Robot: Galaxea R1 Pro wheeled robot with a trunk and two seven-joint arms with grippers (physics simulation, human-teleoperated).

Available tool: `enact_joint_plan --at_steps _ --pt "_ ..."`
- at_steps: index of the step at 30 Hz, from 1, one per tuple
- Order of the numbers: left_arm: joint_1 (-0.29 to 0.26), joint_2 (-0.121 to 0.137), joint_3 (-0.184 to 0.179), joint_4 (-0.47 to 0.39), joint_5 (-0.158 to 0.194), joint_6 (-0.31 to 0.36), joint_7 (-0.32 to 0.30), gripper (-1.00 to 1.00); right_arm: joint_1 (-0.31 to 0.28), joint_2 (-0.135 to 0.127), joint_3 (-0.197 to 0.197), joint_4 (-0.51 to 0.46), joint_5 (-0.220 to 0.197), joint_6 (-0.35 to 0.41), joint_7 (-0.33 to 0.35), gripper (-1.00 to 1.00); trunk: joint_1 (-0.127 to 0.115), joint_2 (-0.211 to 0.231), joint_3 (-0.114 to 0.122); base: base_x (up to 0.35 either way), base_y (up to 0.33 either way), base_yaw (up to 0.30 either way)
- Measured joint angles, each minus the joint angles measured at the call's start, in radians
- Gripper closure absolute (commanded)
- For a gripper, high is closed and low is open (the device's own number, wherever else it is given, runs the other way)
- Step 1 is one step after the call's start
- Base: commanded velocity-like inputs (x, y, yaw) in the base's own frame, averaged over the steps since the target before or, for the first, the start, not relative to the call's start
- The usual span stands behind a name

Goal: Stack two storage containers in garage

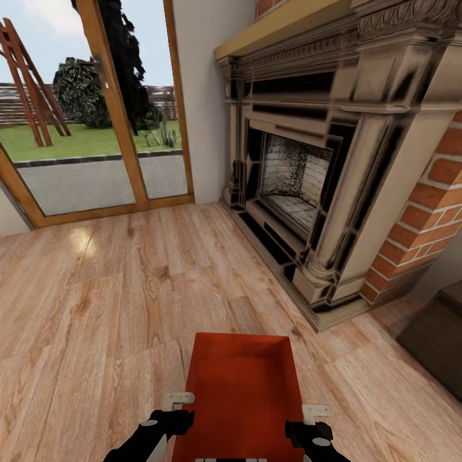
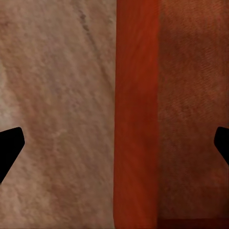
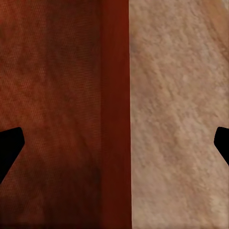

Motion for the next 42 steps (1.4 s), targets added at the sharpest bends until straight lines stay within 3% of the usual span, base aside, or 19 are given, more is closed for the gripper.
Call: enact_joint_plan --at_steps 42 --pt "0.000 -0.006 0.003 0.002 0.003 0.000 0.000 -1.00 0.000 0.000 0.000 0.000 0.002 0.000 0.000 -1.00 0.000 0.000 0.000 0.000 0.000 0.000"
